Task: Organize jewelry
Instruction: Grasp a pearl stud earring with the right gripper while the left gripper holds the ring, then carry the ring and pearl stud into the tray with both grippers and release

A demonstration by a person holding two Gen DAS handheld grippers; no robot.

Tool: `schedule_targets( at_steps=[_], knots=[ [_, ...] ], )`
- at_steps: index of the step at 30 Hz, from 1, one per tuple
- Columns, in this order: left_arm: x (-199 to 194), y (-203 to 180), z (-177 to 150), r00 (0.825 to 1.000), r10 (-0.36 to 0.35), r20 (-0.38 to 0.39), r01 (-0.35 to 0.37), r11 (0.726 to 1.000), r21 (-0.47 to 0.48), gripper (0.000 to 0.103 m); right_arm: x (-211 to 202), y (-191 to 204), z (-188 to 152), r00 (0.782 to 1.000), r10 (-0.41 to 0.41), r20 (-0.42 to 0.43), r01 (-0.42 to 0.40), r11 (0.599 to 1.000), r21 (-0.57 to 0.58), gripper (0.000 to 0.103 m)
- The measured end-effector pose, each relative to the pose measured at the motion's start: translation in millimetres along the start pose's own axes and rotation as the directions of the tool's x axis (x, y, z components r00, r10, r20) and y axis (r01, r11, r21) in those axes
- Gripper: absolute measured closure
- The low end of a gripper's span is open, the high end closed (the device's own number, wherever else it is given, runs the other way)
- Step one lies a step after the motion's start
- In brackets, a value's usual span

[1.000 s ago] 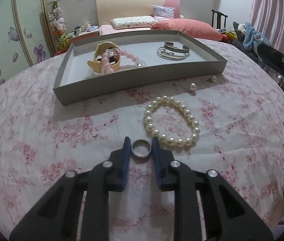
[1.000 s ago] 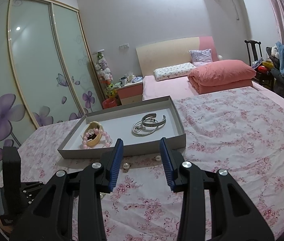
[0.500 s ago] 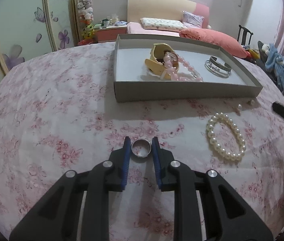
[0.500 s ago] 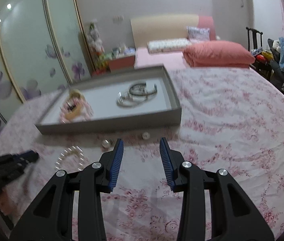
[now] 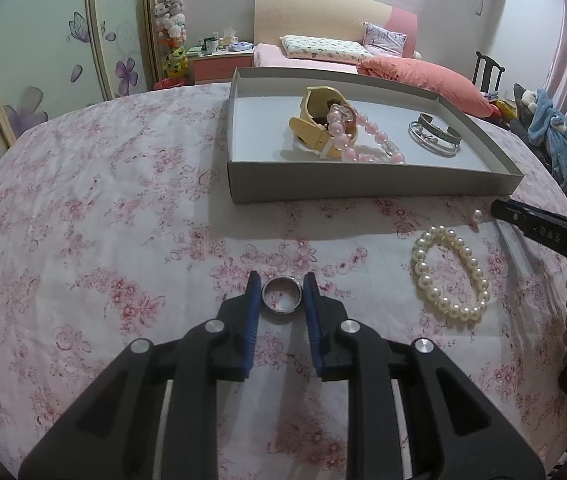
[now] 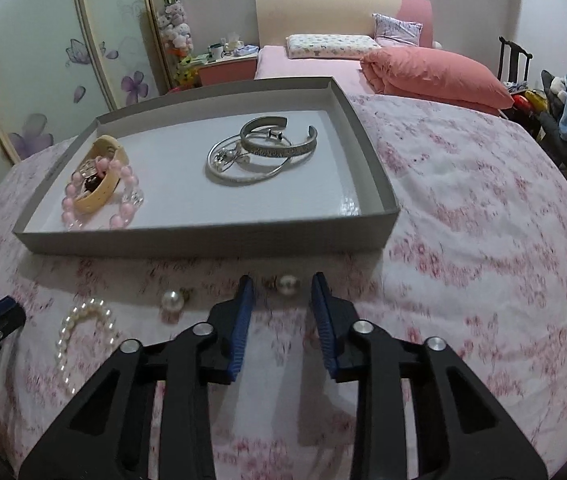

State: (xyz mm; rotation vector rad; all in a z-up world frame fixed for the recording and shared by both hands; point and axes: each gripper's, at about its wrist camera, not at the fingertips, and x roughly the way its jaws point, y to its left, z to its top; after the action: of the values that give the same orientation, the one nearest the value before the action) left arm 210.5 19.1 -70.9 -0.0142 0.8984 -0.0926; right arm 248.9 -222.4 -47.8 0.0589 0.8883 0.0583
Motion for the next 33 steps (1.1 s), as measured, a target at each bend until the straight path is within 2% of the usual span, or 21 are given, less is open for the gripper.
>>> schedule_targets(
  at_steps=[15,23,27,33],
  knots=[
    [0,2,0,1.000,-0.010,0.001,0.010,1.000,-0.009,0.081,-2,-1,1,1.000,-0.007,-0.002,0.007,1.000,0.014,0.087],
    [0,2,0,1.000,-0.008,0.000,0.008,1.000,-0.008,0.081,-22,5,-23,0.998,0.065,-0.008,-0.065,0.998,0.001,0.087],
    [0,2,0,1.000,-0.007,0.001,0.007,1.000,-0.009,0.081,-31,3,-34,0.992,0.125,-0.009,-0.125,0.992,0.033,0.087],
    [-4,3,-3,1.000,-0.013,0.006,0.013,1.000,-0.025,0.081,-43,1,-43,0.987,0.161,0.020,-0.162,0.985,0.064,0.087]
  ],
)
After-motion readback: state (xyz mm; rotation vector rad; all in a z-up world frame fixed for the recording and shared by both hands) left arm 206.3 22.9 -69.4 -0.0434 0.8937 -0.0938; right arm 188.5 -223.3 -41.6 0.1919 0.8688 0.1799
